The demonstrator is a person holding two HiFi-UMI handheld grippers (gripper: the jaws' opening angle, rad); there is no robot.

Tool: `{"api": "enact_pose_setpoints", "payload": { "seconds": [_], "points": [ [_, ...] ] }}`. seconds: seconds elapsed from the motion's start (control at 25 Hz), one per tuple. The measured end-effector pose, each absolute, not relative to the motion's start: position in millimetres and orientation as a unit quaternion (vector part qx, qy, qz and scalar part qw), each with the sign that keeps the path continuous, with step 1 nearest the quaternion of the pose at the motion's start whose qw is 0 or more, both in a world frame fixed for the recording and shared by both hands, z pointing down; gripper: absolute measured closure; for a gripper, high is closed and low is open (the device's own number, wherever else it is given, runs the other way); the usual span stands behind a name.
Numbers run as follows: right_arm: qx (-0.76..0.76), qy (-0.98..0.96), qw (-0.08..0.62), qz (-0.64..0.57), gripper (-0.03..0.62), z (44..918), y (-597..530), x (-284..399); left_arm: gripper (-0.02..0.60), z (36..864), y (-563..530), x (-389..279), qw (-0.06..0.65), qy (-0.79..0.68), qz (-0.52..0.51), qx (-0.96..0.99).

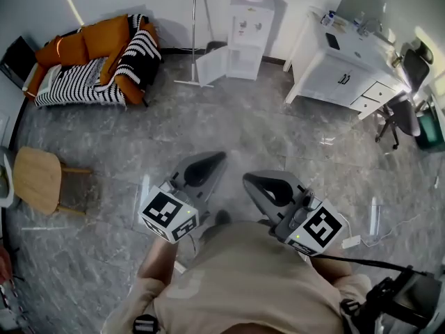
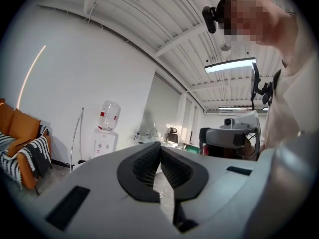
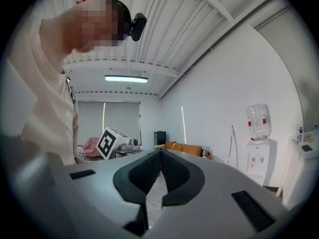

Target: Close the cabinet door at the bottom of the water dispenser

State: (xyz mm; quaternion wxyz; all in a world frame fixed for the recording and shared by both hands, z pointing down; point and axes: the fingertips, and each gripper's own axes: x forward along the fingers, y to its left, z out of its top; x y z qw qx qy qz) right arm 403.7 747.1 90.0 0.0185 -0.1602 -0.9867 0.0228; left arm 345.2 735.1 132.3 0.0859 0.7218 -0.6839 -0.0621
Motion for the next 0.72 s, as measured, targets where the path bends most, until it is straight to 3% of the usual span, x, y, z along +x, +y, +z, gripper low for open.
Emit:
{"api": "enact_pose_setpoints", "payload": {
  "seconds": [0.72],
  "points": [
    [-0.177, -0.979, 0.019, 0.096, 0.582, 101, 707, 385, 0.589, 137, 695, 336, 0.102, -0.696, -0.04, 0.71]
  ]
}}
